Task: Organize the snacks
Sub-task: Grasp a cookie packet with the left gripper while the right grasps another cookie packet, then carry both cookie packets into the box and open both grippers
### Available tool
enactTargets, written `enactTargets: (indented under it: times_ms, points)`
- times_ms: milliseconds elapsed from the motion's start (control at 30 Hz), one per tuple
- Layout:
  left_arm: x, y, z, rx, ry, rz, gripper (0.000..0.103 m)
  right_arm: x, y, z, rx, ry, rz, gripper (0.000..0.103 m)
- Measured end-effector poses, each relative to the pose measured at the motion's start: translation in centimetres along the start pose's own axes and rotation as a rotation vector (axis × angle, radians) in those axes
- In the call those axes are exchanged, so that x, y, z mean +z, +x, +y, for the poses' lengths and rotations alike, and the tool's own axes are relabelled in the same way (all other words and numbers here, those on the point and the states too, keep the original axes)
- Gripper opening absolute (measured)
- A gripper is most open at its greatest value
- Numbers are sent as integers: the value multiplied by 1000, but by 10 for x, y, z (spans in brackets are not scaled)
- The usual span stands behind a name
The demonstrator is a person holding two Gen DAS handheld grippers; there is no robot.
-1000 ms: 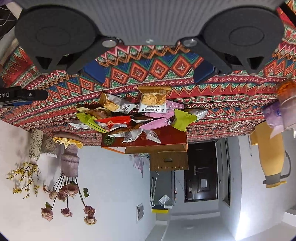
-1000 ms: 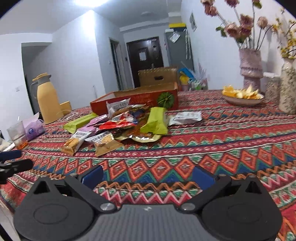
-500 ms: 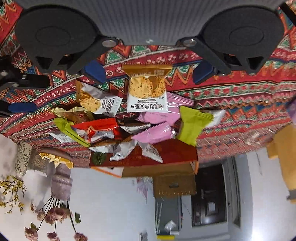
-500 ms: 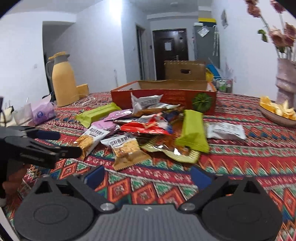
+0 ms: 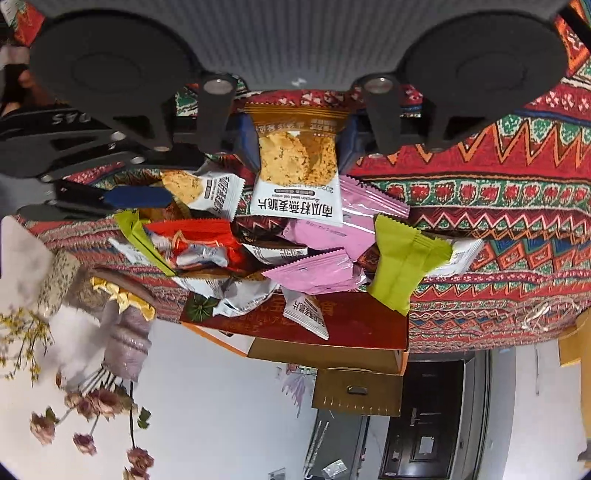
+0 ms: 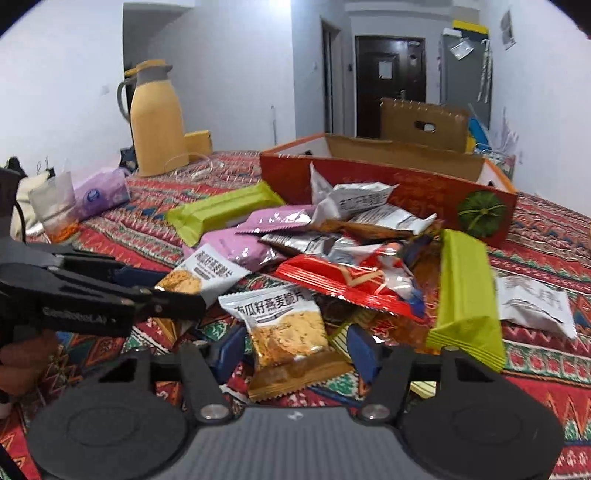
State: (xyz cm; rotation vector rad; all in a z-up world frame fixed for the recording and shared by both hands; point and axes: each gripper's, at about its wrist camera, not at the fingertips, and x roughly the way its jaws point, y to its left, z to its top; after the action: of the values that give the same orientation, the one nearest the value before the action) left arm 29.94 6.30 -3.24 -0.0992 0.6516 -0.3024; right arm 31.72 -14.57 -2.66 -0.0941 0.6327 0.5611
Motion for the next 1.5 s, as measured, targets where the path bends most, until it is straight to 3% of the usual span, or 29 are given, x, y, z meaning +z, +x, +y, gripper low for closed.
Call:
enactTargets:
  times_ms: [167, 233, 300, 467, 667, 1067, 1300, 1500]
  points:
    - [0, 0, 2, 6, -17, -6, 42, 4, 8, 4, 5, -25, 20, 58]
    - [-1, -2, -1, 27, -8, -5, 42, 4, 9, 6, 8, -40, 20, 43]
    - [-6, -8, -5, 40, 6, 0, 42, 3, 6, 12, -7, -73, 23, 41]
    - [-24, -33, -18, 30, -3, 21, 42, -8, -13, 24, -2, -95, 41, 40]
    - [-46, -67, -40, 31, -15, 31, 42, -36, -61, 21, -58, -39, 51, 40]
    - [-49, -105, -78, 43, 33, -21, 42, -81, -149, -23, -235, 98, -12, 40]
    - [-24, -110, -77, 46, 40, -51, 42, -68, -164, -39, -218, 88, -80, 40]
    - [45, -117, -51, -28, 1, -92, 42, -20, -170, -63, -230, -16, -148, 40]
